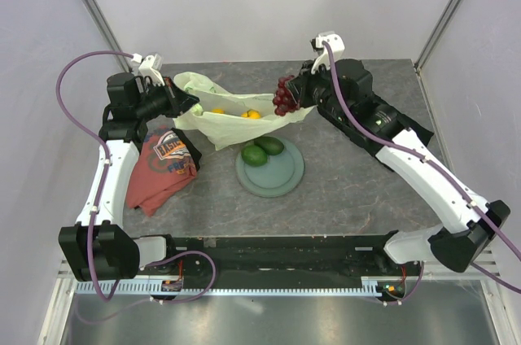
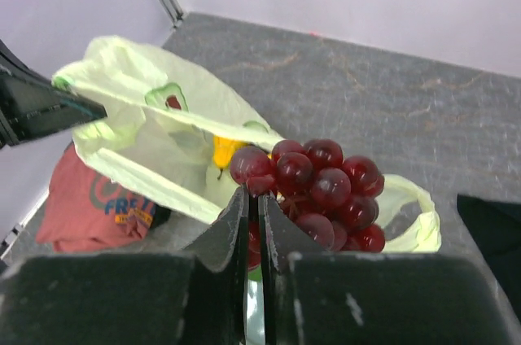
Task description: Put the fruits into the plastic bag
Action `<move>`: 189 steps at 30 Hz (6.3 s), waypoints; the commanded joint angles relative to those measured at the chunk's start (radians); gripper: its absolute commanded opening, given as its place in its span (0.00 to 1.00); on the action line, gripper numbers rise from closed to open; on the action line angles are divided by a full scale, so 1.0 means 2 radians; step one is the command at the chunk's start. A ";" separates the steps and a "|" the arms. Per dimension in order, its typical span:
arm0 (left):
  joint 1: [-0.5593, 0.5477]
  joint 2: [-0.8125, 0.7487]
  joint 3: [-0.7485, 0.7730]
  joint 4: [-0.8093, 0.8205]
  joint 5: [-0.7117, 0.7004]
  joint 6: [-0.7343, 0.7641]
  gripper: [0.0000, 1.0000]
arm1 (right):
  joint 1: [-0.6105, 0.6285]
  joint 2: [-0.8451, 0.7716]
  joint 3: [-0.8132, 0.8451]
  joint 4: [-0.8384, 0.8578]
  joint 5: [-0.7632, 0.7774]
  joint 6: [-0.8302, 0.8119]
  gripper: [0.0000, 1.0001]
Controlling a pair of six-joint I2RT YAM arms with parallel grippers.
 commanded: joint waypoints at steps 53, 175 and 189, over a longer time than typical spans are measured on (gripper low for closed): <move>0.003 -0.005 0.003 0.001 -0.010 0.016 0.01 | 0.052 0.233 0.063 0.129 -0.142 0.101 0.00; 0.009 -0.008 0.004 -0.002 -0.010 0.019 0.02 | -0.012 -0.008 -0.400 0.210 0.067 0.061 0.85; 0.011 -0.006 0.006 -0.006 -0.017 0.024 0.02 | -0.012 0.142 -0.320 0.320 -0.038 -0.060 0.86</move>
